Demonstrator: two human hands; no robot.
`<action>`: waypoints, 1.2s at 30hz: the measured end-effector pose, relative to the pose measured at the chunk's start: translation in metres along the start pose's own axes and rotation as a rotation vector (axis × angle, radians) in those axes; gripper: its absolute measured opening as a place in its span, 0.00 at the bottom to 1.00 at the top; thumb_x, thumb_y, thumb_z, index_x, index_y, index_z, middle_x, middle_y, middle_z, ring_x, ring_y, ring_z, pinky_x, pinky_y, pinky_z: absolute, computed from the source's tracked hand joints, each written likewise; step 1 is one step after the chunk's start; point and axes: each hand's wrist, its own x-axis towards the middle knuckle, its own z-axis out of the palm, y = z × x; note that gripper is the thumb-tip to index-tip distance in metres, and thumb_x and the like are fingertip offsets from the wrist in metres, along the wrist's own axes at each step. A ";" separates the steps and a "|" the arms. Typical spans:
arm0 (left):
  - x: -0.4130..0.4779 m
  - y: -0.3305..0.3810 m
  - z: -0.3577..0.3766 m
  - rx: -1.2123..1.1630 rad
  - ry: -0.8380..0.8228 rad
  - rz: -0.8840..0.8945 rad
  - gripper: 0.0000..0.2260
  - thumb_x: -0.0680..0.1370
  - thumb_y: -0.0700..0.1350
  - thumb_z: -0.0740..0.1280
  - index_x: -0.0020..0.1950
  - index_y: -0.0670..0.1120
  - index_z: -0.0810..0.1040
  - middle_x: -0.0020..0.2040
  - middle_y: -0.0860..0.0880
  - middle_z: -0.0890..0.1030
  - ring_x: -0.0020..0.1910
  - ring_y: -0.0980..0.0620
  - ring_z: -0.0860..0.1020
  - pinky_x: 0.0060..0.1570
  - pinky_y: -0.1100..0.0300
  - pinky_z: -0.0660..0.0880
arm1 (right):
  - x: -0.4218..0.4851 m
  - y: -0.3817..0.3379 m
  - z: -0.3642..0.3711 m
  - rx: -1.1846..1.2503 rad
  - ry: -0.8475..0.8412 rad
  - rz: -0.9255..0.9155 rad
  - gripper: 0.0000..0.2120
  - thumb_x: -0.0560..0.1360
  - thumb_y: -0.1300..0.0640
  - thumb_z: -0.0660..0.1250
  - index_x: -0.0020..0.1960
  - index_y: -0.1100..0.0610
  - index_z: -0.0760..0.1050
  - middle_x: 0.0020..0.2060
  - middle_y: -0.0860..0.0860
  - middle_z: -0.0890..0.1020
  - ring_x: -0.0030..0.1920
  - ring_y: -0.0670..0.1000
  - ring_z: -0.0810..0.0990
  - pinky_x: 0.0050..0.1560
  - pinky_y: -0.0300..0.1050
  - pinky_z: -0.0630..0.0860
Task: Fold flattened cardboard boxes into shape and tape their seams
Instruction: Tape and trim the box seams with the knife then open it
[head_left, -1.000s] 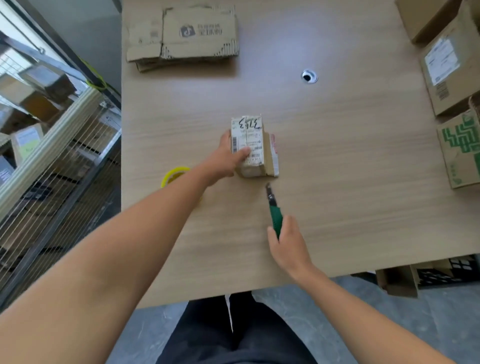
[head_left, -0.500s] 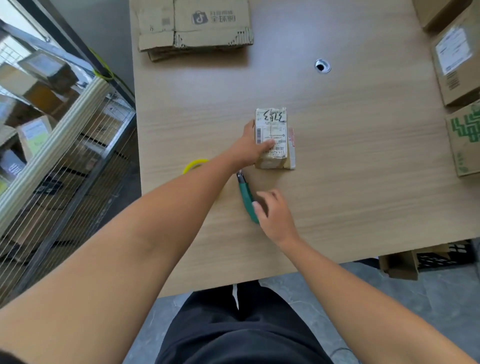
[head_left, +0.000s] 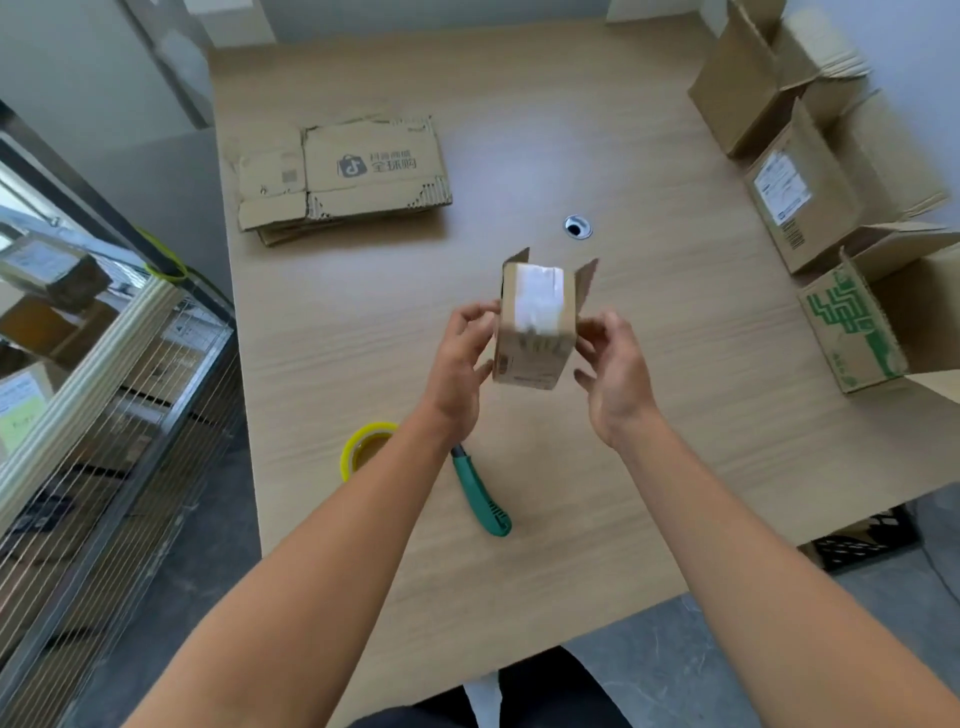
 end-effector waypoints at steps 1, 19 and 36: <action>-0.003 0.004 0.006 -0.064 -0.002 0.001 0.12 0.76 0.58 0.66 0.55 0.55 0.75 0.63 0.56 0.80 0.65 0.52 0.76 0.62 0.47 0.71 | -0.005 -0.002 -0.010 0.051 -0.022 -0.023 0.19 0.73 0.34 0.60 0.47 0.48 0.76 0.51 0.44 0.84 0.55 0.45 0.80 0.54 0.53 0.69; -0.094 -0.132 0.103 0.216 0.603 0.131 0.16 0.78 0.49 0.63 0.61 0.66 0.66 0.61 0.45 0.78 0.50 0.53 0.81 0.52 0.46 0.78 | -0.027 0.071 -0.147 -0.539 -0.250 -0.337 0.33 0.78 0.55 0.71 0.74 0.35 0.57 0.69 0.51 0.68 0.67 0.46 0.71 0.60 0.29 0.70; -0.105 -0.152 0.074 0.829 0.313 0.088 0.20 0.73 0.57 0.75 0.63 0.62 0.76 0.63 0.55 0.74 0.61 0.61 0.73 0.65 0.62 0.70 | -0.025 0.060 -0.162 -0.487 -0.405 0.188 0.12 0.77 0.51 0.73 0.38 0.54 0.78 0.45 0.55 0.78 0.51 0.55 0.78 0.48 0.57 0.81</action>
